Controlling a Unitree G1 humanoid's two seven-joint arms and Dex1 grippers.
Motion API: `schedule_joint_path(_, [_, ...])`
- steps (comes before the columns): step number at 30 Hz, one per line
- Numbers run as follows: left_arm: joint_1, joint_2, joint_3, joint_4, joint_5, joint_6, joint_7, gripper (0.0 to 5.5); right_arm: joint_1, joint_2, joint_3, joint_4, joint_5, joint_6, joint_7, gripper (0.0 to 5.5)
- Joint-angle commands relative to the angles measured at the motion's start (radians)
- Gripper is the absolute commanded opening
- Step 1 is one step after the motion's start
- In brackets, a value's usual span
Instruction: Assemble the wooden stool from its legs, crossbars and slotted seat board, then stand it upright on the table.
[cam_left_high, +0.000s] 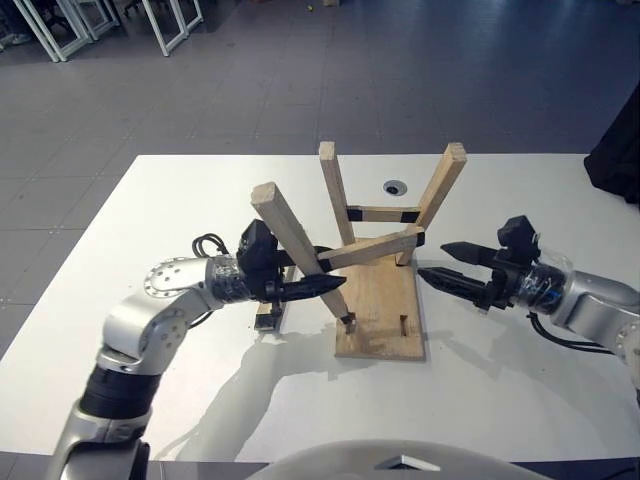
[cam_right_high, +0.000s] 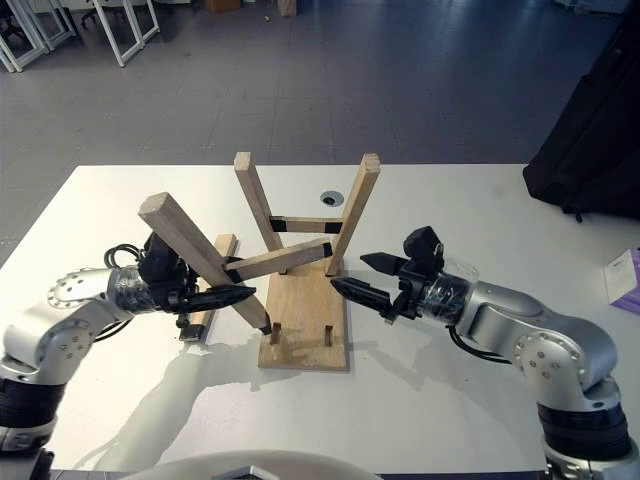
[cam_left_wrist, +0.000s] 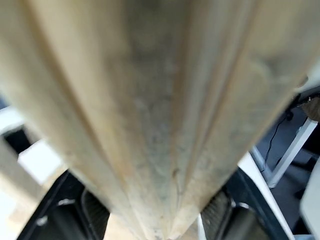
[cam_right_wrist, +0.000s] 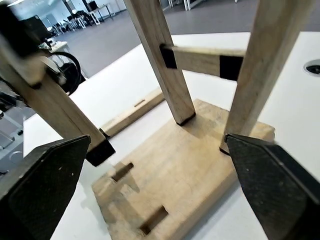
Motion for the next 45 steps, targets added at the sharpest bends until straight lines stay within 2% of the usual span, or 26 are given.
schedule_joint_path(1, [0.012,-0.064,-0.025,0.060,0.090,-0.190,-0.082,2.04,0.005,-0.003,0.022,0.033,-0.082,-0.025,0.043,4.95])
schedule_joint_path(9, [0.004,-0.091,-0.076,0.250,0.214,-0.404,-0.236,2.04,-0.013,0.020,0.021,0.071,-0.153,-0.025,0.085,4.95])
schedule_joint_path(18, [0.050,-0.075,-0.108,0.251,0.231,-0.411,-0.284,2.04,-0.045,0.034,0.030,0.091,-0.195,-0.015,0.114,4.95])
schedule_joint_path(21, [0.035,-0.063,-0.106,0.268,0.235,-0.401,-0.287,2.04,-0.051,0.038,0.031,0.097,-0.206,-0.016,0.115,4.95])
schedule_joint_path(25, [0.012,-0.011,-0.174,0.342,0.462,-0.464,-0.207,2.04,-0.044,0.052,0.030,0.087,-0.218,-0.016,0.108,4.95])
schedule_joint_path(28, [-0.012,0.014,-0.253,0.373,0.580,-0.325,-0.125,2.04,-0.024,0.061,0.036,0.092,-0.246,-0.022,0.105,4.95])
schedule_joint_path(33, [-0.052,0.025,-0.312,0.401,0.509,-0.203,-0.160,2.04,-0.020,0.079,0.048,0.105,-0.272,-0.029,0.097,4.95])
schedule_joint_path(41, [-0.187,0.013,-0.293,0.541,0.528,-0.366,-0.158,2.04,-0.020,0.104,0.047,0.142,-0.323,-0.054,0.104,4.95])
schedule_joint_path(42, [-0.199,0.010,-0.291,0.558,0.530,-0.388,-0.155,2.41,-0.020,0.107,0.048,0.142,-0.326,-0.055,0.103,4.99])
schedule_joint_path(45, [-0.234,-0.008,-0.267,0.593,0.537,-0.459,-0.155,2.80,-0.022,0.115,0.048,0.147,-0.336,-0.059,0.103,4.99])
